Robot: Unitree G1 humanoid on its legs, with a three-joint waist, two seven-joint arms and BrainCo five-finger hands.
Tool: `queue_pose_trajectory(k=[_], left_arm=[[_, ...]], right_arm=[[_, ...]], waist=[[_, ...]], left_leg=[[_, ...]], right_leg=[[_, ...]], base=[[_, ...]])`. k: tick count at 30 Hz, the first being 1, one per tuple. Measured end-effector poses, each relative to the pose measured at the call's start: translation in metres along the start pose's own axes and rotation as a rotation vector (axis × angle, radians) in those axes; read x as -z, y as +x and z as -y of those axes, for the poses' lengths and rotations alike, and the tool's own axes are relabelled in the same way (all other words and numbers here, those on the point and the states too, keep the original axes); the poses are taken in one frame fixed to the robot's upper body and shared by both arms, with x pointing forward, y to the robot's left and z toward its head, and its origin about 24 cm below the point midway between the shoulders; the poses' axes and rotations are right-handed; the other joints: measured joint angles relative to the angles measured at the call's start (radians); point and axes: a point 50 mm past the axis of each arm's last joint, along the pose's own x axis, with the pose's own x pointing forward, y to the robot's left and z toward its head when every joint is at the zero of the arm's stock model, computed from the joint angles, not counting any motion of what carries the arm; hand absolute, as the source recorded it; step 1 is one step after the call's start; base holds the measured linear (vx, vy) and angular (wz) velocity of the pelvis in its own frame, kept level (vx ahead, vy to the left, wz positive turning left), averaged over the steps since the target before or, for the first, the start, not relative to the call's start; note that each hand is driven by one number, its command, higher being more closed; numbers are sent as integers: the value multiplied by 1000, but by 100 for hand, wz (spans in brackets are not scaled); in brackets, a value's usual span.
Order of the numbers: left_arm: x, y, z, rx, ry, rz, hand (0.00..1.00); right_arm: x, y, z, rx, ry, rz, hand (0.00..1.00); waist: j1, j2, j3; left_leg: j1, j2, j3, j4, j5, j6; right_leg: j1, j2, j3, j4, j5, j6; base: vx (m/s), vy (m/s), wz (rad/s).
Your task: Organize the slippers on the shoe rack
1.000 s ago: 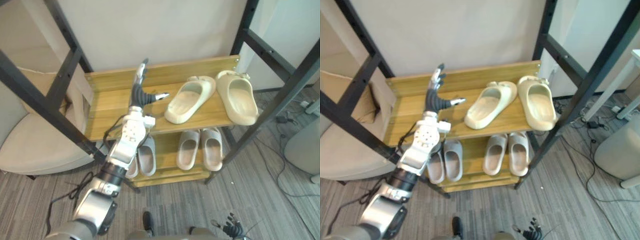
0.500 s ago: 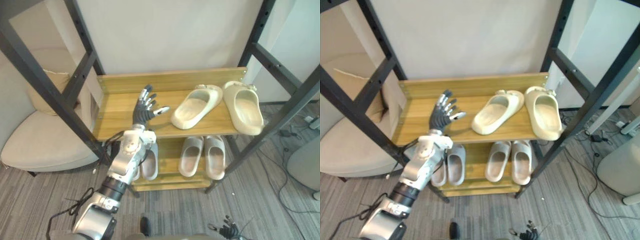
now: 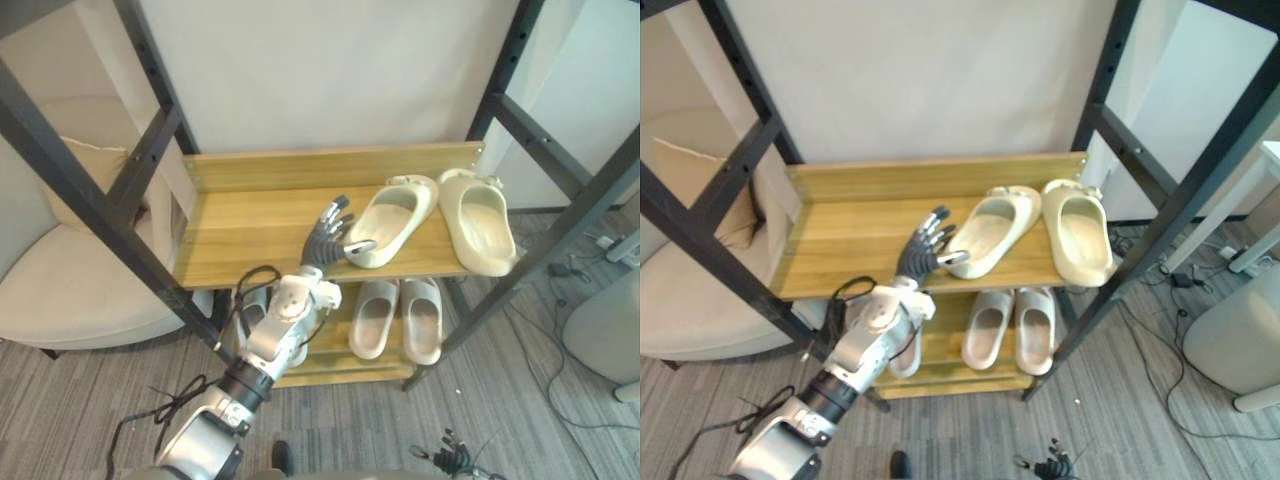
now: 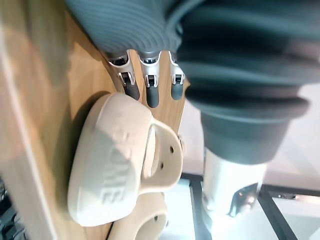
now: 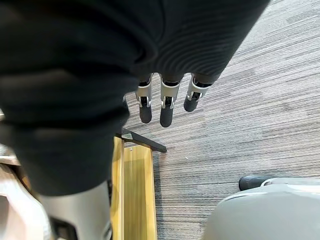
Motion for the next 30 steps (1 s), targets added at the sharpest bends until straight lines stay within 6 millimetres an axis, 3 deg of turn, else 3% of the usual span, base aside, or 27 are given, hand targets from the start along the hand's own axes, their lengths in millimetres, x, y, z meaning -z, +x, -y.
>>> queue_pose_trajectory(k=[11, 30], left_arm=[[6, 6, 37, 113, -57, -37, 0], [7, 10, 37, 116, -43, -50, 0]], right_arm=[[-7, 2, -2, -7, -2, 18, 0], [-17, 5, -8, -13, -11, 45, 0]], waist=[[-8, -1, 1], [-11, -6, 0]], left_leg=[[1, -1, 0, 0, -2, 0], [4, -2, -4, 0, -2, 0]], right_leg=[[5, 0, 0, -6, 0, 0], [11, -1, -6, -7, 0, 0]], base=[[0, 0, 0], [0, 0, 0]])
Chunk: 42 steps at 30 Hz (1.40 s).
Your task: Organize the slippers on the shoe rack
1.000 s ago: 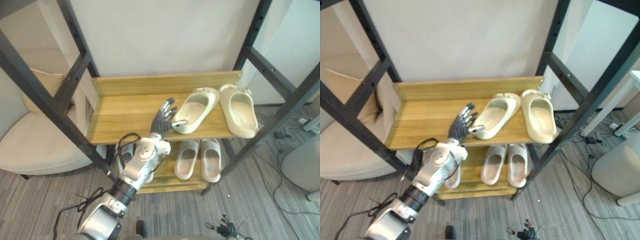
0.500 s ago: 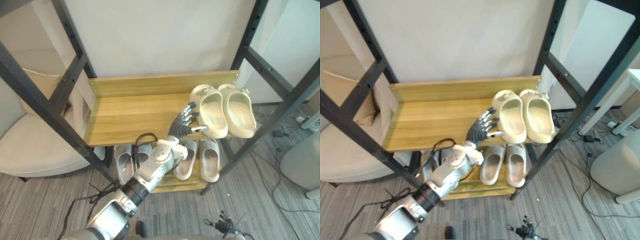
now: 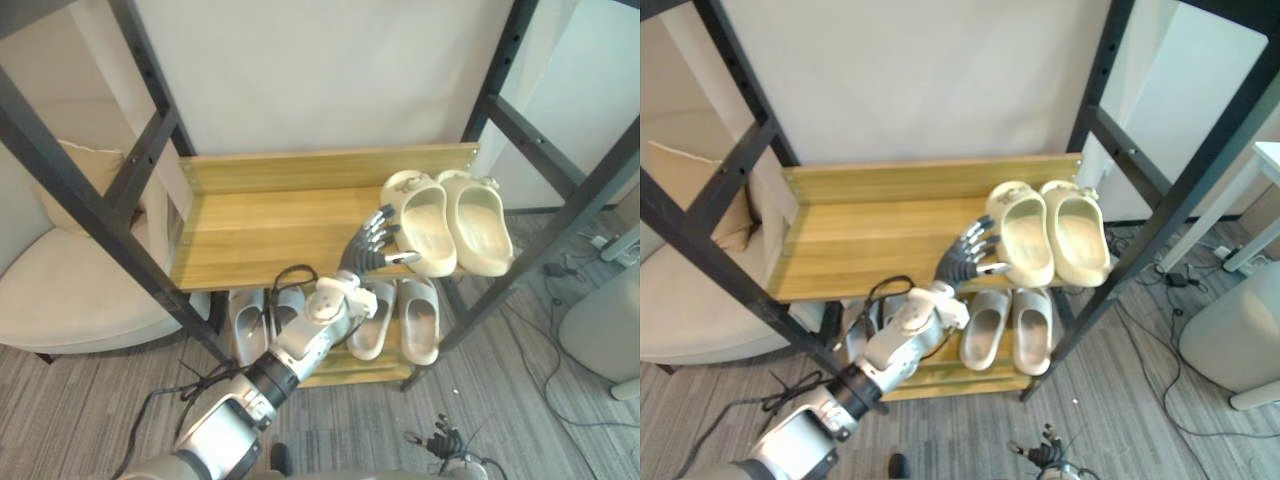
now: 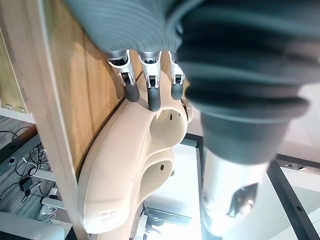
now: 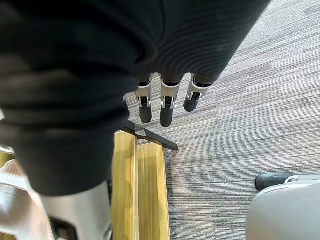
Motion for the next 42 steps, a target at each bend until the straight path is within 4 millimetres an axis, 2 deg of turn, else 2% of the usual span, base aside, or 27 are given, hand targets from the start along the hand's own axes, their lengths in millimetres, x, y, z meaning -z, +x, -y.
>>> queue_pose_trajectory(k=[6, 11, 15, 18, 21, 24, 28, 32, 38, 42], left_arm=[[-9, -1, -15, -31, 27, 28, 0], [-32, -4, -22, -28, 39, 118, 0], [-45, -16, -18, 24, 10, 180, 0], [-50, -23, -11, 73, -22, 208, 0], [-61, -37, -2, 149, -52, 261, 0], [-61, -52, 9, 237, -97, 268, 0], [-47, -73, 17, 292, -186, 221, 0], [-15, -97, 10, 294, -217, 83, 0], [27, -132, 2, 241, -278, -104, 0], [55, -152, -12, 166, -248, -223, 0]], right_arm=[[-1, 3, -2, -9, -5, -12, 0], [-1, 5, -4, -30, -13, -27, 0], [-1, 7, -4, -42, -24, -35, 0], [1, 8, -2, -44, -37, -46, 0], [2, 9, 0, -54, -71, -48, 0], [7, 9, 3, -51, -88, -73, 0], [11, 9, 8, -63, -136, -90, 0], [11, 9, 10, -69, -149, -90, 0], [16, 8, 11, -69, -161, -99, 0], [15, 8, 8, -76, -179, -94, 0]], waist=[[-1, -2, 1], [2, -7, 4], [4, -12, 7], [17, -11, 6], [20, -6, 2], [23, -1, 0], [23, 15, -9], [23, 25, -11], [47, 22, -9], [58, 13, -5]], left_leg=[[-1, -2, -13, 0, 0, 0], [-1, -6, -32, 0, 0, 0], [-1, -17, -60, 0, 0, 0], [-5, -19, -67, 0, 1, 1], [-22, -21, -77, 1, 5, 3], [-28, -22, -79, 3, 8, 4], [-33, -22, -81, 2, 15, 8], [-28, -19, -95, 0, 16, 9], [-24, -19, -106, 0, 13, 6], [-17, -23, -108, 0, 11, 5]], right_leg=[[9, 0, -13, -2, 0, 0], [20, -1, -32, -7, -3, -1], [35, -5, -57, -10, -9, 2], [30, -9, -55, -4, -11, 2], [14, -8, -58, 0, -11, 2], [8, -7, -57, 4, -11, 2], [-4, -6, -58, 17, -13, -1], [1, -1, -64, 16, -17, -5], [12, -2, -67, 12, -21, -4], [26, -4, -68, 0, -21, -3]], base=[[0, -1, 5], [0, -13, 12], [6, -17, 17], [4, -3, 5], [-12, -10, 7], [-7, -2, 2], [-37, -2, 1], [-58, -7, 4], [-14, -5, 4], [17, -7, 1]])
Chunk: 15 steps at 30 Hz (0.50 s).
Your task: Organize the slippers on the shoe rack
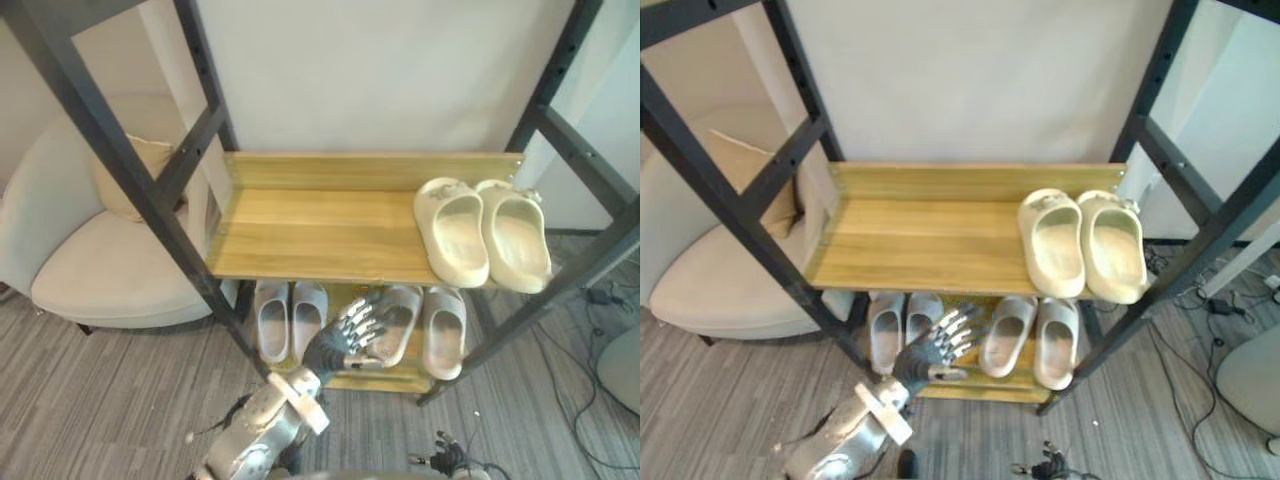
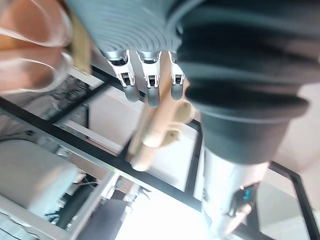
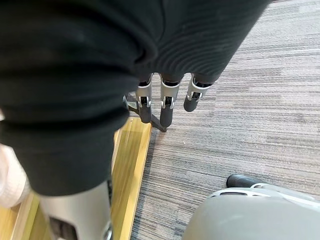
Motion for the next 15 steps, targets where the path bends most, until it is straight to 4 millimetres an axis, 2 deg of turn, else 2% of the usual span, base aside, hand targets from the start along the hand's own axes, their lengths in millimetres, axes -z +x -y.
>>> queue_pose_trajectory(k=[3, 5, 6, 8, 11, 15], left_arm=[[22, -10, -25, -122, 57, -93, 0], [46, -22, -53, -262, 84, -202, 0], [50, -25, -58, -290, 86, -222, 0], [72, -40, -79, -425, 106, -328, 0], [91, -60, -100, -585, 125, -436, 0], [100, -84, -118, -739, 153, -511, 0]], right_arm=[[-2, 0, 0, -1, 0, 5, 0], [-4, 1, 0, -1, 0, 11, 0], [-4, 1, -1, -2, 0, 11, 0], [-8, 2, -2, -4, 2, 21, 0], [-14, 3, -4, -9, 8, 35, 0], [-16, 4, -7, -14, 16, 41, 0]], waist=[[5, -6, 4], [6, -8, 5], [6, -9, 6], [6, -10, 7], [6, -14, 9], [6, -21, 13]], left_leg=[[0, -2, 0, 0, -2, -1], [1, -7, -1, 0, -4, -1], [1, -8, -1, 0, -4, -1], [1, -11, 0, 0, -7, -1], [1, -12, 0, 0, -8, -2], [2, -12, 1, 0, -8, -3]], right_leg=[[2, -1, -3, -2, -1, 1], [7, -2, -5, -5, -2, 3], [7, -2, -5, -5, -3, 4], [8, -4, -5, -6, -3, 4], [8, -4, -4, -10, -3, 4], [9, -4, -4, -12, -3, 4]], base=[[22, -12, 2], [28, -21, 3], [0, 0, 0], [0, 0, 0], [0, 0, 0], [0, 0, 0]])
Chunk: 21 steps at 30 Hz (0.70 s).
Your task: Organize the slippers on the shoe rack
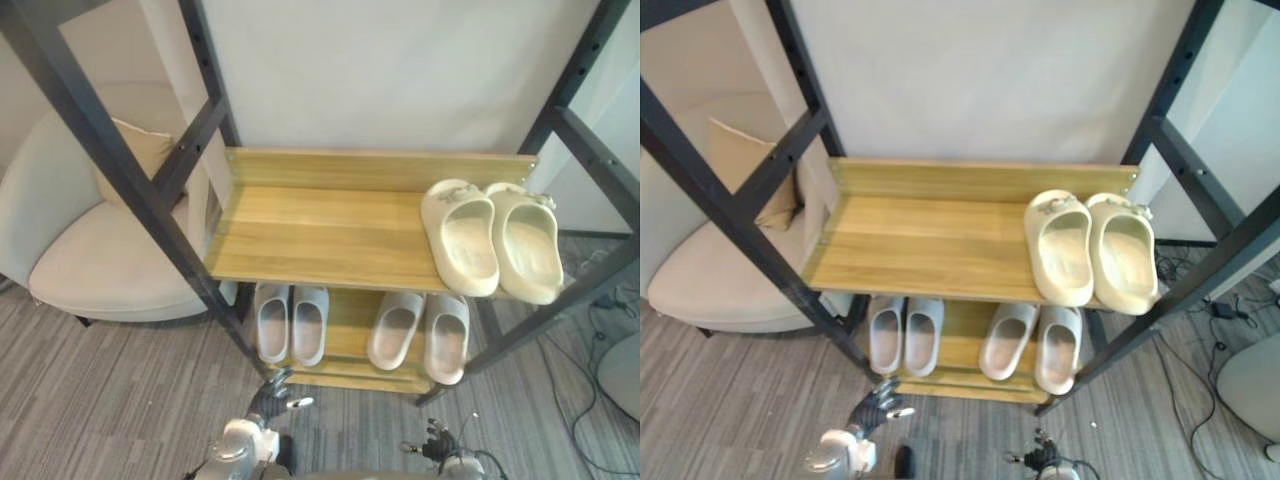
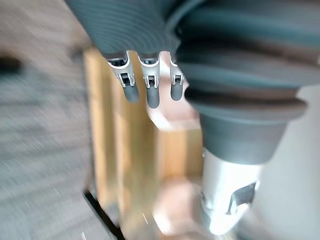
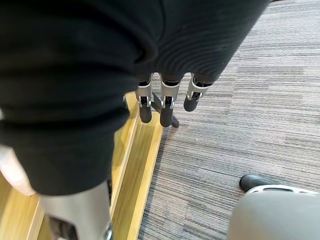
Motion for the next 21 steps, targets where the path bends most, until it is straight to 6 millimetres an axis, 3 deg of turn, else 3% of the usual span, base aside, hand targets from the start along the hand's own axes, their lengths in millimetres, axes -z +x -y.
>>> queue_pose_trajectory(k=[5, 15, 18, 19, 21], left_arm=[[20, -5, -22, -141, 16, -86, 0], [43, -10, -28, -238, 33, -188, 0], [43, -9, -29, -263, 15, -188, 0], [43, -9, -27, -271, 2, -185, 0], [41, -7, -23, -271, -9, -179, 0]], right_arm=[[-2, 0, -2, 4, 32, 1, 0], [-11, 3, -8, -8, 46, 20, 0], [-14, 3, -14, -20, 55, 27, 0], [-17, 4, -16, -25, 56, 33, 0], [-24, 5, -16, -25, 52, 55, 0]], waist=[[1, -12, 7], [12, -15, 11], [14, -31, 22], [18, -26, 26], [18, -5, 44]], left_leg=[[2, -1, 6, 0, -5, 2], [13, -7, 34, 0, -28, 0], [13, -17, 33, 6, -46, 12], [13, -21, 33, 6, -62, 14], [15, -11, 22, 7, -63, 19]], right_leg=[[0, -1, 7, -3, 0, 0], [2, -10, 31, -10, 1, 2], [-2, -25, 29, 4, -10, 19], [-24, -30, 32, 73, -24, 44], [-134, -29, 64, 311, -30, 57]], base=[[-10, -8, -3], [12, -6, -9], [16, 2, 0], [58, 11, 2], [57, 18, 24]])
